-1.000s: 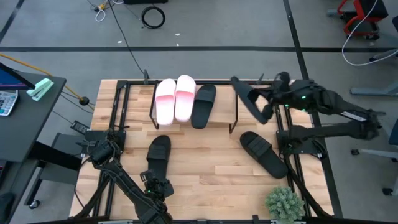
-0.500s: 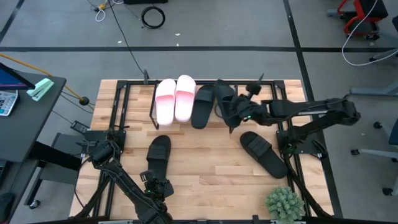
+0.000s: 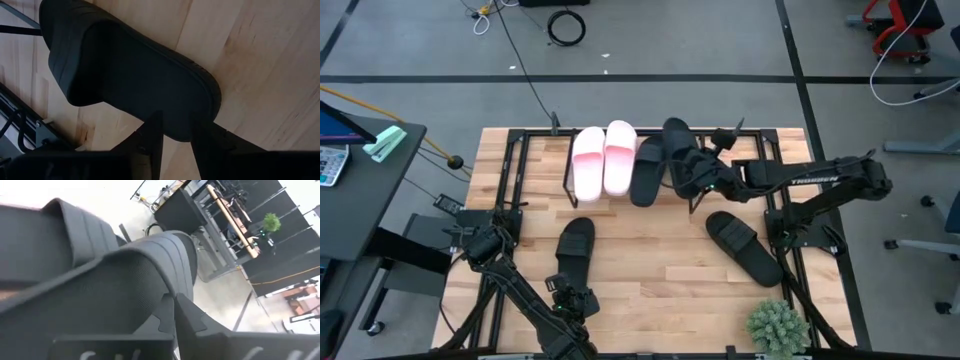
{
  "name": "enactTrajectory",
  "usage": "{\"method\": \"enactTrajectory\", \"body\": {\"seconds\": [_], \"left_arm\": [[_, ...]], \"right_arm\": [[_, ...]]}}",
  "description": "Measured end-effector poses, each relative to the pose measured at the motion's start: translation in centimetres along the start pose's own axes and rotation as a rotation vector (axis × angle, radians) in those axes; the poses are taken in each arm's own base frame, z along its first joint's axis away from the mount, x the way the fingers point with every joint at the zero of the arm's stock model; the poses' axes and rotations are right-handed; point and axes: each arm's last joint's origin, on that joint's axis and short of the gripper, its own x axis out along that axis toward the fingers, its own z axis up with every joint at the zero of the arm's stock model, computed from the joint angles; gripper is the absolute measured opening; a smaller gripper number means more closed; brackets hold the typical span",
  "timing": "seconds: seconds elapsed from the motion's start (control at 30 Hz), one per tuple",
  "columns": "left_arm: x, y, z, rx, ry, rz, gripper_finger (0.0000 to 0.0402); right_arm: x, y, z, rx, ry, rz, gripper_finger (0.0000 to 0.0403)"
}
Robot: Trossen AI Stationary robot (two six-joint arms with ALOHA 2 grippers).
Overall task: Pick and place slides into the shelf
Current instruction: Put the top right black slipper on the shelf
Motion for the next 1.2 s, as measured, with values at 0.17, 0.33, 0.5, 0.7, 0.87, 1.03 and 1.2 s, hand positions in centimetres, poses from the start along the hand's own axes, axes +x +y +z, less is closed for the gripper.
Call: {"method": "enactTrajectory", "body": {"seconds": [0.17,0.33,0.5,0.7,0.87,1.03,1.2], "left_arm": [[0.0,0.0,0.0,0.000,0.000,0.000,0.0096],[0.0,0.0,0.0,-0.002,-0.001,-0.002,0.0090],[0.0,-0.1,0.0,-0.002,-0.002,-0.005,0.0091],[0.0,-0.1,0.0,-0.002,-0.003,-0.006,0.0092],[0.0,-0.1,0.0,-0.004,-0.004,-0.009,0.0085],[0.0,-0.2,0.0,-0.006,-0.007,-0.016,0.0080],[0.0,-0.2,0.0,-0.006,-0.007,-0.016,0.0083]], "right_arm": [[0.9,1.2,0.8,-0.039,0.056,0.027,0.0000],[2.8,2.6,0.8,-0.086,0.159,-0.005,0.0000],[3.1,2.5,0.9,-0.125,0.215,-0.131,0.0000],[1.9,0.8,2.7,-0.040,0.172,-0.122,0.0000],[2.1,0.7,2.7,-0.043,0.191,-0.071,0.0000],[3.1,1.1,2.1,-0.069,0.250,-0.083,0.0000],[4.9,1.4,1.6,-0.087,0.304,-0.102,0.0000]]}}
